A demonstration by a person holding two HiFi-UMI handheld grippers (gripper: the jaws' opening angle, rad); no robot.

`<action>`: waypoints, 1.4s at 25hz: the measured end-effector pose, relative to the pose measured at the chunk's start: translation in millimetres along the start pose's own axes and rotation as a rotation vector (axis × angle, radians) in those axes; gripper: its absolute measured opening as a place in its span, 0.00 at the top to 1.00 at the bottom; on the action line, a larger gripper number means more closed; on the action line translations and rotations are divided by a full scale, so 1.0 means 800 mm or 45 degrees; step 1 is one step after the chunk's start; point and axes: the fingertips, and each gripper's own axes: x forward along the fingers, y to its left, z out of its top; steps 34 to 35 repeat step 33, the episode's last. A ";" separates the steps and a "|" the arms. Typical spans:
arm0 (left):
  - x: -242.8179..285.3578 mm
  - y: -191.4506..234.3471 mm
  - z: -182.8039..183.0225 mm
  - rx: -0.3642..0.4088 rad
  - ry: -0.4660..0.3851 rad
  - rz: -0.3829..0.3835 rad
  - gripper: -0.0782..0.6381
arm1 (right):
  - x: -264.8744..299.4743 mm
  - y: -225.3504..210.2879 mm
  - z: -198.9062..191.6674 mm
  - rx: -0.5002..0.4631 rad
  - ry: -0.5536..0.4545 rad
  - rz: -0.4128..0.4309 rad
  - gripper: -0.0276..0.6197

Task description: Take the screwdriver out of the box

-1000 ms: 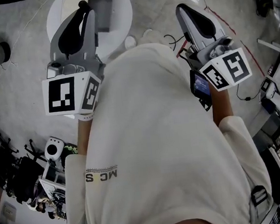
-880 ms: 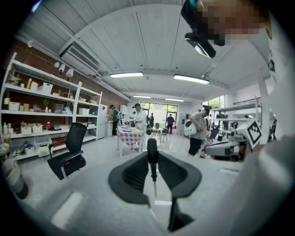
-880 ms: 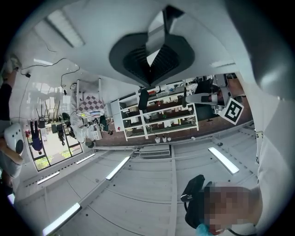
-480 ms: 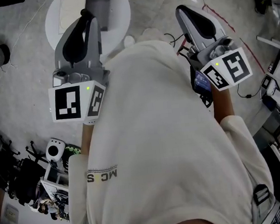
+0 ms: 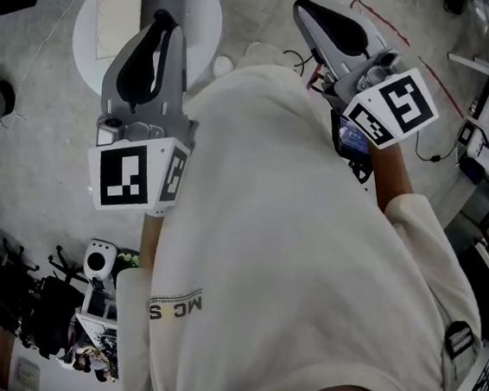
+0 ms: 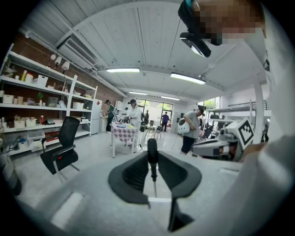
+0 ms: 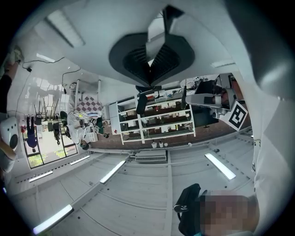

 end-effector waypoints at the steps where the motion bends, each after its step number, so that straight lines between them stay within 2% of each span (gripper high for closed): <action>1: 0.000 0.001 0.002 0.001 0.000 -0.001 0.80 | 0.001 0.000 0.002 -0.002 0.000 0.003 0.96; 21: 0.021 0.007 -0.005 0.000 0.012 -0.066 0.80 | 0.020 0.001 0.003 -0.031 0.023 0.009 0.96; 35: 0.018 0.023 -0.014 -0.008 -0.001 -0.061 0.80 | 0.036 0.008 -0.008 -0.026 0.023 0.006 0.96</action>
